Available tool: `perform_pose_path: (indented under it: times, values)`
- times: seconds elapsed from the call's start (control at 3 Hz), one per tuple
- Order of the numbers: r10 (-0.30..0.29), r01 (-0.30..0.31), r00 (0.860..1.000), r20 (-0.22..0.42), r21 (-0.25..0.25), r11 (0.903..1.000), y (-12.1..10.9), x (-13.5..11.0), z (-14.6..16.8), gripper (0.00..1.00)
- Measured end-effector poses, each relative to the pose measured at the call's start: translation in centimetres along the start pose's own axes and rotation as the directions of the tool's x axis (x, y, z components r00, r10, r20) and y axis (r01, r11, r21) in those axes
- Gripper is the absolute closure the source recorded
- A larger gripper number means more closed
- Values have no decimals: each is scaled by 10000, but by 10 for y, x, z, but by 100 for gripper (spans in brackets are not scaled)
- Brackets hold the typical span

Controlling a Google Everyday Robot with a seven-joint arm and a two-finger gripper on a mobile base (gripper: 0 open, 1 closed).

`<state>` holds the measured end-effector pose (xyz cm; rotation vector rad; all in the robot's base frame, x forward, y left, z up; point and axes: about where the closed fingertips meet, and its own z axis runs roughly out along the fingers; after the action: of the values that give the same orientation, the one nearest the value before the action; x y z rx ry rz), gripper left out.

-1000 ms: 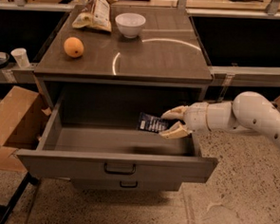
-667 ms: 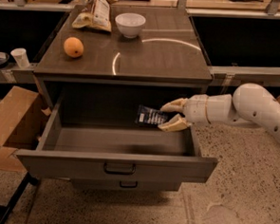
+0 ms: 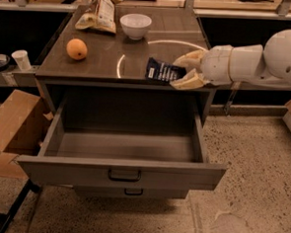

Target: Pick rxbar blueberry from top drawer and place on counter

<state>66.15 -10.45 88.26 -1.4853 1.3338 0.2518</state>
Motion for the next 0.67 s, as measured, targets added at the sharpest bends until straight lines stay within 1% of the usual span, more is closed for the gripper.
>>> perform_pose_path:
  times: [0.33,0.67]
  values:
    - [94,-98,9999,125,364,9993,-46,-14,3,100]
    - [894,-921,9952,400,713,9932,-82,-9,20,100]
